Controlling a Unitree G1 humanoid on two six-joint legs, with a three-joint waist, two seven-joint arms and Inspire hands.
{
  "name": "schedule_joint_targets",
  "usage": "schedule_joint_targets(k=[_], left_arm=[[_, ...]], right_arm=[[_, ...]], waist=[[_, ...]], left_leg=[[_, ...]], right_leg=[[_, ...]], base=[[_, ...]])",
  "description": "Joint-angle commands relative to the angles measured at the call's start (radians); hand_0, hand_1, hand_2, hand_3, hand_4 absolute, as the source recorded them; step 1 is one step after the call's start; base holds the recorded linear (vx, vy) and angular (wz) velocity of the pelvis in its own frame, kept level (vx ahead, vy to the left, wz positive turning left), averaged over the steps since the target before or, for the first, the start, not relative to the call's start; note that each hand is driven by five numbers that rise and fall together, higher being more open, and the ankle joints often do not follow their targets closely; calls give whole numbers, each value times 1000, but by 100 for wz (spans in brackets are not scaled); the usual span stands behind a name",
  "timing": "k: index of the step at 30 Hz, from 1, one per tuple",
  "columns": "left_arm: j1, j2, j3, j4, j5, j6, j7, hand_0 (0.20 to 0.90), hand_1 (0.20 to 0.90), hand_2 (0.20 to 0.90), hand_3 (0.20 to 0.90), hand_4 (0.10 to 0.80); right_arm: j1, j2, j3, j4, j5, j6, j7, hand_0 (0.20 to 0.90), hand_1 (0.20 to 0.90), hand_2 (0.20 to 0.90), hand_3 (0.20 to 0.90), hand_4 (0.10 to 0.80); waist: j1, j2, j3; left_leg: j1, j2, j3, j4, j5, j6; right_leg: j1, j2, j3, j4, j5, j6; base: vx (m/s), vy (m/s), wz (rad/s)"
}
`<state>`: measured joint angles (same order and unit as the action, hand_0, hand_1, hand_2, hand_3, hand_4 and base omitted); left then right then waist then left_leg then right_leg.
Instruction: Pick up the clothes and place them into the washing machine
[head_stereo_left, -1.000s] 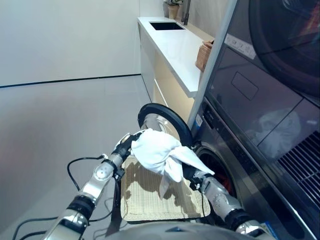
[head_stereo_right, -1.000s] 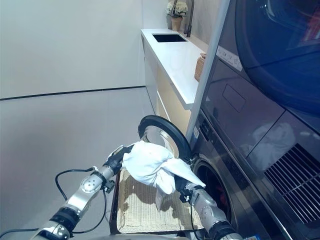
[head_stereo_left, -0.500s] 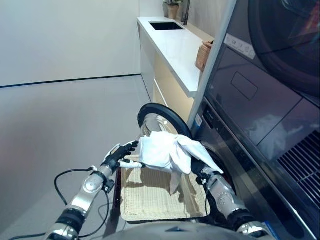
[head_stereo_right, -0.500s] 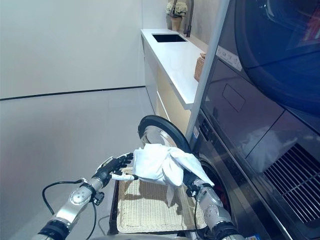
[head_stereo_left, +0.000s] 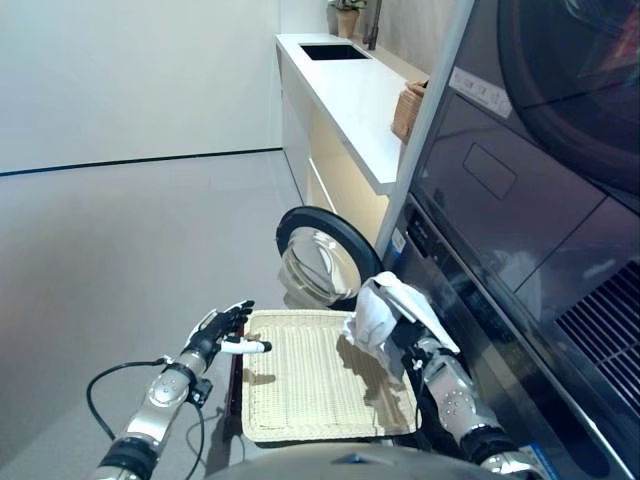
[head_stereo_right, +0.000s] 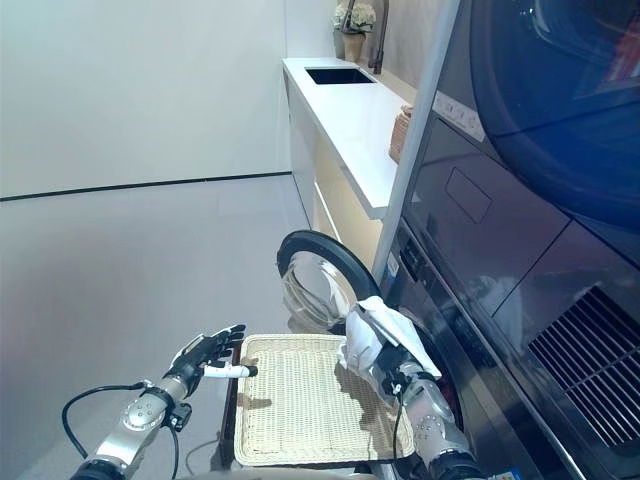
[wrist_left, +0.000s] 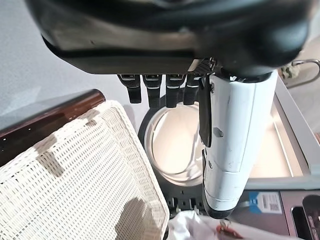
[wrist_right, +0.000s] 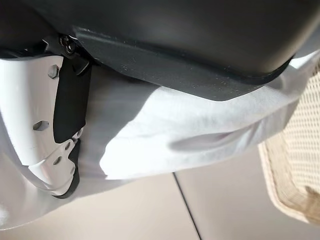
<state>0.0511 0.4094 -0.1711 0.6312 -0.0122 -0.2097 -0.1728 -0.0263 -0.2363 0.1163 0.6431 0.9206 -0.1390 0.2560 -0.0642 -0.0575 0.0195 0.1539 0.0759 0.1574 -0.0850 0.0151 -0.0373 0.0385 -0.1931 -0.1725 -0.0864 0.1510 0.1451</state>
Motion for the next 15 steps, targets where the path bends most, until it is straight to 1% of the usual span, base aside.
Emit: schedule_joint_targets(k=[1, 3, 4, 7, 10, 12, 15], left_arm=[[-68, 51, 81, -14, -36, -107, 46, 900, 900, 900, 900, 800], [-60, 51, 90, -23, -41, -106, 47, 900, 900, 900, 900, 800], [-50, 51, 104, -31, -44, -108, 49, 900, 900, 900, 900, 800], [-38, 47, 127, -44, -47, -108, 60, 900, 900, 900, 900, 800], [-34, 43, 138, -51, -49, -111, 65, 900, 900, 900, 900, 800], [-27, 42, 153, -62, -44, -115, 71, 900, 900, 900, 900, 800], [-17, 26, 173, -68, -45, -115, 94, 900, 900, 900, 900, 800]], right_arm=[[-77, 3, -73, -133, 2, -123, 16, 200, 200, 200, 200, 300], [-64, 1, -74, -131, -11, -120, 16, 200, 200, 200, 200, 300], [-45, -12, -73, -133, -60, -115, 11, 200, 200, 200, 200, 300], [-14, -28, -77, -149, -117, -113, 1, 200, 200, 200, 200, 300], [2, -49, -68, -162, -182, -109, 0, 200, 200, 200, 200, 300], [22, -65, -59, -194, -200, -101, 20, 200, 200, 200, 200, 300], [32, -86, -37, -184, -290, -102, 9, 200, 200, 200, 200, 300]], waist=[[13, 1, -6], [13, 1, -4], [12, 0, -3], [9, -3, 0], [7, -4, 1], [6, -7, 2], [7, -10, 5]], left_leg=[[-43, 43, -51, 3, 12, -60], [-44, 44, -52, 3, 12, -60], [-46, 44, -51, 3, 13, -60], [-48, 45, -51, 2, 14, -60], [-50, 45, -51, 2, 14, -60], [-51, 47, -51, 2, 15, -61], [-50, 47, -51, 2, 15, -61]], right_leg=[[33, -94, 3, 35, -32, 88], [30, -94, 3, 36, -31, 88], [28, -94, 4, 36, -30, 88], [25, -95, 4, 38, -29, 87], [23, -94, 5, 38, -28, 87], [20, -93, 5, 38, -29, 88], [22, -92, 4, 36, -27, 87]], base=[[0, 0, 0], [0, 0, 0], [-10, 7, -5], [-4, 2, -4], [0, 0, 0], [0, 0, 0], [0, 0, 0]])
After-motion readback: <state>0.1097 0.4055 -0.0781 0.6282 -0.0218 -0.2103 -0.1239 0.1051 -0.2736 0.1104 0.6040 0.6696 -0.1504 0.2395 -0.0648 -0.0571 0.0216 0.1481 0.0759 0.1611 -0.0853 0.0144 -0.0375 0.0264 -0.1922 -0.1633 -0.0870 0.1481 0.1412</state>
